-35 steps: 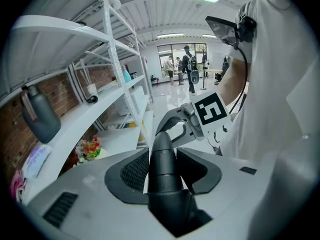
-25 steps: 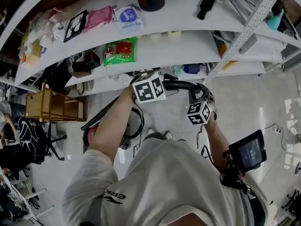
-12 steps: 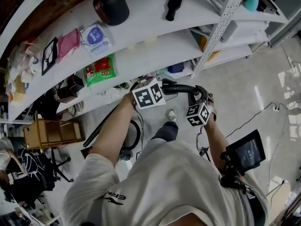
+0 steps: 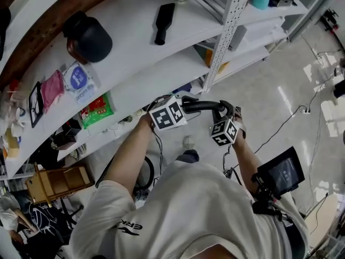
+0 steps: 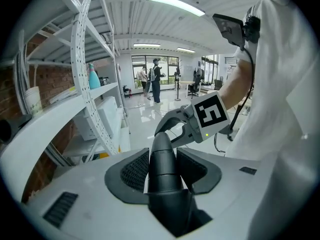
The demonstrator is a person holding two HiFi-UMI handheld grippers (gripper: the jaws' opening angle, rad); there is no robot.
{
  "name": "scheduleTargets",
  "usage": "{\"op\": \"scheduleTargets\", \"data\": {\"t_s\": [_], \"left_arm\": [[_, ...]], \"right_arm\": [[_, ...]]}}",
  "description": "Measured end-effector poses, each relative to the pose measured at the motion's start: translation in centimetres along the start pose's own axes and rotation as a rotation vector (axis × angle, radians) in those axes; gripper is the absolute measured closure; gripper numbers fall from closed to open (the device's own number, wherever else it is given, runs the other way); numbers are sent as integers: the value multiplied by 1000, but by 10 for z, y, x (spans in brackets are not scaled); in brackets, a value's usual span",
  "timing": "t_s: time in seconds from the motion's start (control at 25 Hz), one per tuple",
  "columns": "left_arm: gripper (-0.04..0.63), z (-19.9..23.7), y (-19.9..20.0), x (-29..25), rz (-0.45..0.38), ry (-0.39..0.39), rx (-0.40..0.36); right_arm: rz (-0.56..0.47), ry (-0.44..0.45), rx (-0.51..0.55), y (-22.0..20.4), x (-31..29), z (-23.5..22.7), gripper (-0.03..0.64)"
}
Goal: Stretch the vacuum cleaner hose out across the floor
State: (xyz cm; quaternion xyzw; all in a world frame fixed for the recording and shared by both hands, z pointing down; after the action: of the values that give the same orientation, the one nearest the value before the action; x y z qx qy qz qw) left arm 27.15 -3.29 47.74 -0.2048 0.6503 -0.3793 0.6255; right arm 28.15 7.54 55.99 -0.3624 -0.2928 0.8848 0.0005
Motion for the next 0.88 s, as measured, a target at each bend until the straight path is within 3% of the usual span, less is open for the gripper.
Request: {"op": "scheduleTargets", "data": {"t_s": [0.48, 0.88], "left_arm": [[425, 46, 51, -55, -17, -69, -37], [426, 59, 104, -115, -26, -76, -13]], "right_arm": [[76, -37, -40, -41, -29, -68, 459], [80, -38, -37, -97, -39, -127, 459]]}}
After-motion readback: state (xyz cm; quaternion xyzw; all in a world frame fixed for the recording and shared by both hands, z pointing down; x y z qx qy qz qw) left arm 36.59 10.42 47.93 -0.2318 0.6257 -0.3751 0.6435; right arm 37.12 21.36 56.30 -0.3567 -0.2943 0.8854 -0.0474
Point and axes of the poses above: the fingertips, and each gripper's own axes: x backward along the fingers, z to its left, y out of its top, the point moved 4 cm from there along x, backward along the fingers, and after that the axes turned 9 degrees about x, right-handed, at the moved point
